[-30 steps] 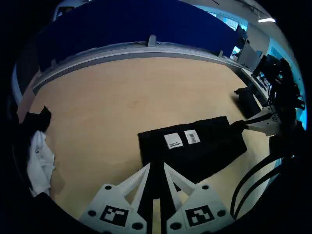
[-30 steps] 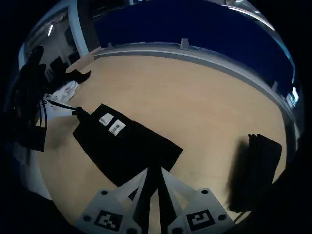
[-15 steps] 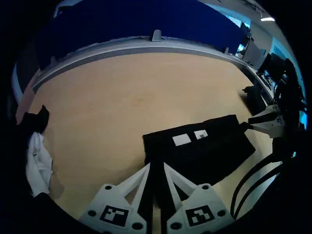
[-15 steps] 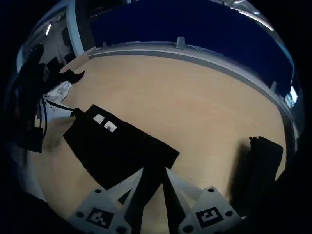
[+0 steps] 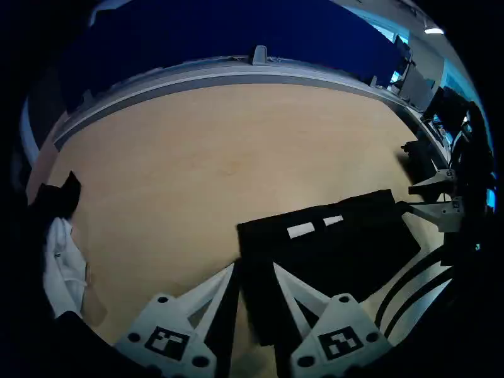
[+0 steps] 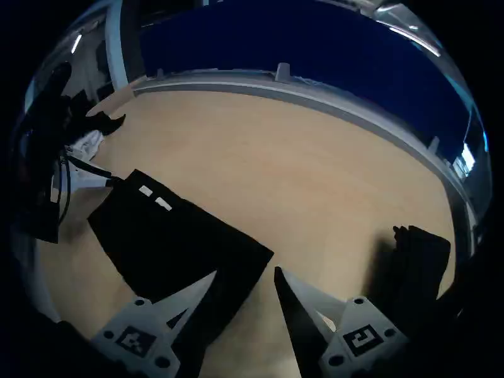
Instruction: Fold towel
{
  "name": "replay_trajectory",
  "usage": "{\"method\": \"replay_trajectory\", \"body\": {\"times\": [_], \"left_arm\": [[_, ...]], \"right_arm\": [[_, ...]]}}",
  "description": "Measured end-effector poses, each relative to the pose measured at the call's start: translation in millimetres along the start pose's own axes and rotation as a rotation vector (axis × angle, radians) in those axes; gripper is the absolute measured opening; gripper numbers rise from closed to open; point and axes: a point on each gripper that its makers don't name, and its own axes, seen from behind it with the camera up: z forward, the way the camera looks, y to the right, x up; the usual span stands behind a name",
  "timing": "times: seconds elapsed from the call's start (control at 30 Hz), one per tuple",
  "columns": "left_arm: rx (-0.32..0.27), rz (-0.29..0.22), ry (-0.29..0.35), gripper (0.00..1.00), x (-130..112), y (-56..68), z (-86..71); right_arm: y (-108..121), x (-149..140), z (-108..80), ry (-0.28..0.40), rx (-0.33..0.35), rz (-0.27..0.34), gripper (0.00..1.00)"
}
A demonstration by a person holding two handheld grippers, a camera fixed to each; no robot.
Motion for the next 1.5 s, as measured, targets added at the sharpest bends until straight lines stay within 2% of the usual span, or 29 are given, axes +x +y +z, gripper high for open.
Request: {"method": "replay_trajectory", "body": {"times": [0.23, 0.3, 0.6, 1.0, 1.27, 1.5], "left_arm": [[0.002, -0.006, 0.015, 0.82, 8.2, -2.5, 0.3], [0.007, -0.002, 0.025, 0.90, 10.1, -4.2, -0.8], [0.021, 0.007, 0.041, 0.91, 10.5, -8.2, -6.8], [0.034, -0.019, 0.070, 0.92, 4.0, -8.8, -26.1], [0.063, -0.045, 0.079, 0.91, -22.4, -17.2, -52.6], [0.092, -0.073, 0.072, 0.91, -60.7, -24.8, -79.8]], "right_arm": [[5.3, 7.4, 2.0, 0.024, -0.020, 0.010, 0.96], [7.2, 9.7, 0.6, 0.034, -0.026, 0.015, 1.00], [9.9, 15.3, -10.0, 0.061, -0.024, 0.029, 1.00], [-9.8, 4.1, -27.9, 0.059, 0.008, -0.004, 1.00], [-23.5, -13.5, -43.0, 0.053, 0.023, -0.005, 1.00], [-33.8, -29.4, -56.3, 0.050, 0.033, 0.003, 1.00]]}}
